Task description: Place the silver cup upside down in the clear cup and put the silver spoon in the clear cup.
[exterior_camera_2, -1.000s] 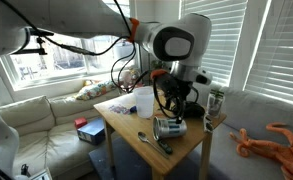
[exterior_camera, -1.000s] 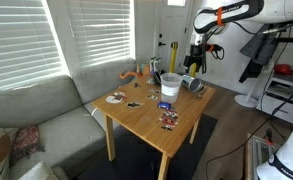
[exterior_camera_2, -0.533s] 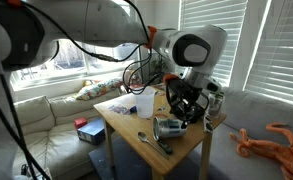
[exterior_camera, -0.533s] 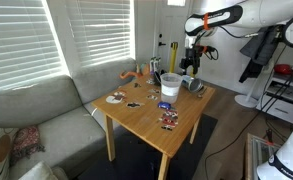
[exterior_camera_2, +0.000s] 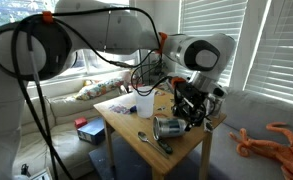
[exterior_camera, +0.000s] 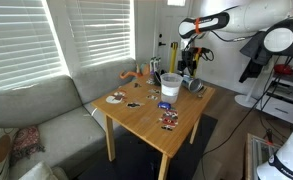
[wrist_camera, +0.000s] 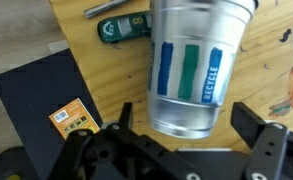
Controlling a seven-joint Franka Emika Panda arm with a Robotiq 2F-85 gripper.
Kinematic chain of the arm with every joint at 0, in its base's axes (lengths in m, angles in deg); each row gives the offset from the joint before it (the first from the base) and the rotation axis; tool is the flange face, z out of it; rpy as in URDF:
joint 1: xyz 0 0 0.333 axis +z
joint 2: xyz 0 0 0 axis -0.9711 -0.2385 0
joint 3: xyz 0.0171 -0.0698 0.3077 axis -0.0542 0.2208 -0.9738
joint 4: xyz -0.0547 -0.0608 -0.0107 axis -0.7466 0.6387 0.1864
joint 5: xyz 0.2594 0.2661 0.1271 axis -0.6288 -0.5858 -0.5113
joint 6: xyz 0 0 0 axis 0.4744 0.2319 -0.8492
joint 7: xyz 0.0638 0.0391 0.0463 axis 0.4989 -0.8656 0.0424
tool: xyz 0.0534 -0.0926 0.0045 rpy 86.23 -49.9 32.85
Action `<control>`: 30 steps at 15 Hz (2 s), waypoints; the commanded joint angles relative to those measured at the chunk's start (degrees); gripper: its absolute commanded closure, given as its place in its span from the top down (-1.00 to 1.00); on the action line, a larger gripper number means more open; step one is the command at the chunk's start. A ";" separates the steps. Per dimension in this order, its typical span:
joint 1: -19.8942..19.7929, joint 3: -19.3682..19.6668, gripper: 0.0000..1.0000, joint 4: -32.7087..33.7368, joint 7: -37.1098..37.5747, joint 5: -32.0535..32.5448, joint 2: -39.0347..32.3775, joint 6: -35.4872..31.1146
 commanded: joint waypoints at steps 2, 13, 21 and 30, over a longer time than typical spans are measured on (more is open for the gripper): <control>-0.79 -0.94 1.00 0.39 0.15 0.30 -0.08 0.28; -1.80 -1.10 1.00 1.99 0.61 -0.98 -3.18 1.00; -3.00 -1.17 1.00 3.82 2.43 -1.98 -6.13 5.09; -4.50 -0.97 0.16 6.73 8.26 -6.37 -7.54 9.60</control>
